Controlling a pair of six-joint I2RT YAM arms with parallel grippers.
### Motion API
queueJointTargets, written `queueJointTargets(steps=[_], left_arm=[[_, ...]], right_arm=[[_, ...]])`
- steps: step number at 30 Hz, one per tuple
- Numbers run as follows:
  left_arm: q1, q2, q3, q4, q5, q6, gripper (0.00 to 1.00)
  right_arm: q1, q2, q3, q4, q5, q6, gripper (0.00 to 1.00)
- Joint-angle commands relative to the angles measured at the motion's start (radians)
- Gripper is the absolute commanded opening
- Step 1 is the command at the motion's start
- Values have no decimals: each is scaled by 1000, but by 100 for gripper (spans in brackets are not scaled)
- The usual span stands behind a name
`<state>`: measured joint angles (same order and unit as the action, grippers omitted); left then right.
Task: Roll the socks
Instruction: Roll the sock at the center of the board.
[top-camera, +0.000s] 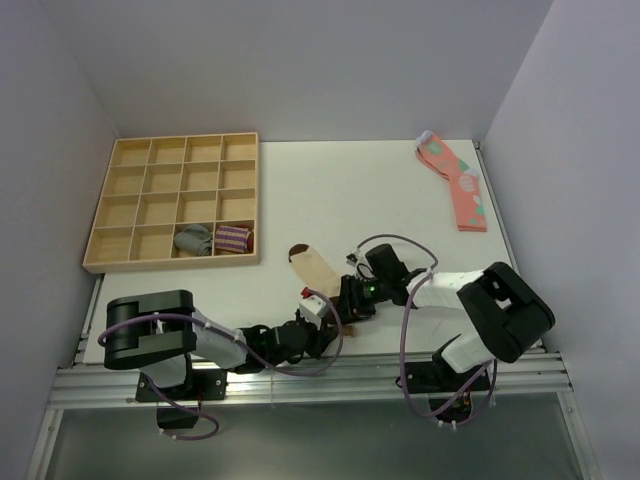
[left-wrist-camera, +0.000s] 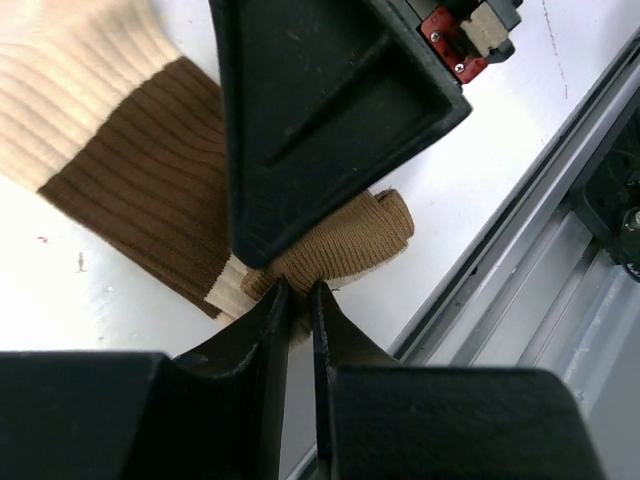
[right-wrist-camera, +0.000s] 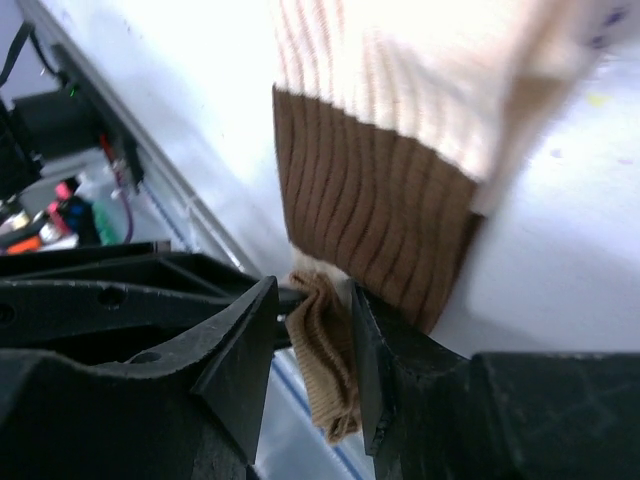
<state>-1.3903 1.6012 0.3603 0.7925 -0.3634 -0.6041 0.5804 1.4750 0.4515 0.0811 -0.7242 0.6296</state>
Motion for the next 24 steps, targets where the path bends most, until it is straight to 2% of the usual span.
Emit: queueJointTargets(steps=[1,11,18,24], left_arm=[[-9,8,25,-157,113,-43,0],[65,-24,74,-280,241,-82,0],[148,-21,111,-371,353,-134,0],[214,-50,153,-507,428,-141,0]], right_arm=[[-2,-56,-31,19,204,-36,44],[-2,-254,-79,17,373,-30,44],[1,-505,-166,87,417,1,44],[10,-649,-284,167,416,39,42]])
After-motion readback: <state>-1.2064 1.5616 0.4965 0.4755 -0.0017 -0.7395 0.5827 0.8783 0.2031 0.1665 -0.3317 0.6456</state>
